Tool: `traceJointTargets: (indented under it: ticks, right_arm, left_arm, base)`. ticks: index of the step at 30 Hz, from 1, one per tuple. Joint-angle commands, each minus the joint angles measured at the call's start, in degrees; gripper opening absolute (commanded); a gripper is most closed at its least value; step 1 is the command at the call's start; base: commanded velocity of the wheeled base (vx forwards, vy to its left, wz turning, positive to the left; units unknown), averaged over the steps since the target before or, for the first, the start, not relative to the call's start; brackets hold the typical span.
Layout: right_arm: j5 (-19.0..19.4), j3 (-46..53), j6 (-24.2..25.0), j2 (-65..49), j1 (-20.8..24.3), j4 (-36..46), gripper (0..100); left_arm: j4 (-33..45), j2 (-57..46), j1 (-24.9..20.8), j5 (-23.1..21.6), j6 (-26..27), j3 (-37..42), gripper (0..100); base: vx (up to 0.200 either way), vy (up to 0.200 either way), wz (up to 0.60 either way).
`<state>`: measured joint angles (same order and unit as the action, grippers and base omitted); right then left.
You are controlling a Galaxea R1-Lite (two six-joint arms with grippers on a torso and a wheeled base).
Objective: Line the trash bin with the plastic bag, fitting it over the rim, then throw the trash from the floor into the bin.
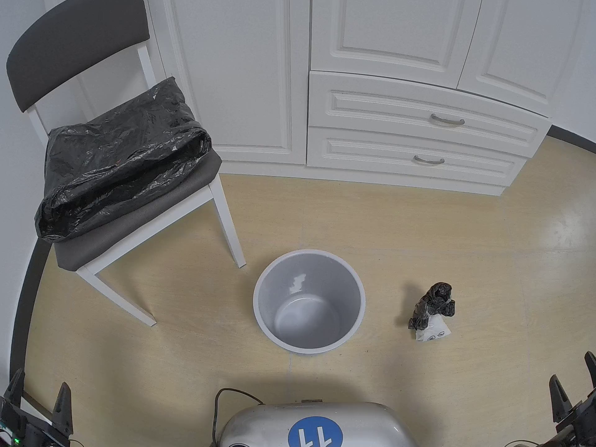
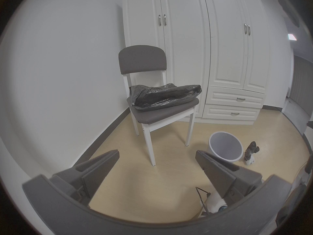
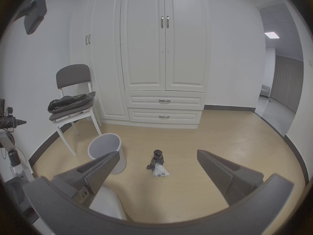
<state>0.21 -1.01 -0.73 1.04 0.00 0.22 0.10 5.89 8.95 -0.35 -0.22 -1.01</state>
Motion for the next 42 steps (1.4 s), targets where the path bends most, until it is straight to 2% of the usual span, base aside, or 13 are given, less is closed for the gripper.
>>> traceJointTargets:
  ticks: [1,10,14,18,20,22,30,34,38,42]
  right_arm:
    - [0.5,0.92,-1.73,-1.04,-0.09,0.13,100]
    - [0.41,0.92,0.73,-1.04,0.0,-0.04,100]
    - [0.41,0.92,0.64,-1.04,0.0,0.04,100]
    - [0.5,0.92,0.64,-1.04,0.09,-0.04,100]
    - [0.5,1.01,0.47,-1.04,0.0,-0.04,100]
    - [0.85,0.92,-1.64,-1.04,-0.18,0.04,100]
    - [1.37,0.92,-3.4,-1.04,-0.09,0.04,100]
    - [1.46,0.92,-2.7,-1.04,-0.18,-0.13,100]
    - [0.76,0.92,0.82,-1.04,0.0,-0.04,100]
    - [0.58,1.01,0.82,-1.04,0.0,-0.13,100]
  left_arm:
    - [0.08,0.09,-0.07,-0.26,0.48,1.01,100]
    - [0.08,0.09,-0.07,-0.61,1.36,1.01,100]
    - [-0.01,0.09,0.02,0.35,-1.19,0.92,100]
    - [-0.01,0.0,0.02,0.71,-1.36,1.01,100]
    - [0.08,-0.09,0.1,0.62,-0.84,1.01,100]
    - [-0.01,-0.09,0.02,-1.05,3.38,1.01,100]
    - [-0.19,-0.09,-0.07,-1.93,3.91,1.01,100]
    - [-0.27,-0.09,0.02,-1.93,3.65,1.01,100]
    - [-0.19,-0.09,0.1,-1.76,3.03,1.01,100]
    - [-0.19,-0.09,0.1,-1.76,2.59,1.01,100]
  base:
    - [0.0,0.0,0.0]
    - [0.0,0.0,0.0]
    - [0.0,0.0,0.0]
    - [0.0,0.0,0.0]
    - [0.0,0.0,0.0]
    - [0.0,0.0,0.0]
    - [0.0,0.0,0.0]
    - [0.0,0.0,0.0]
    - [0.0,0.0,0.0]
    - [0.0,0.0,0.0]
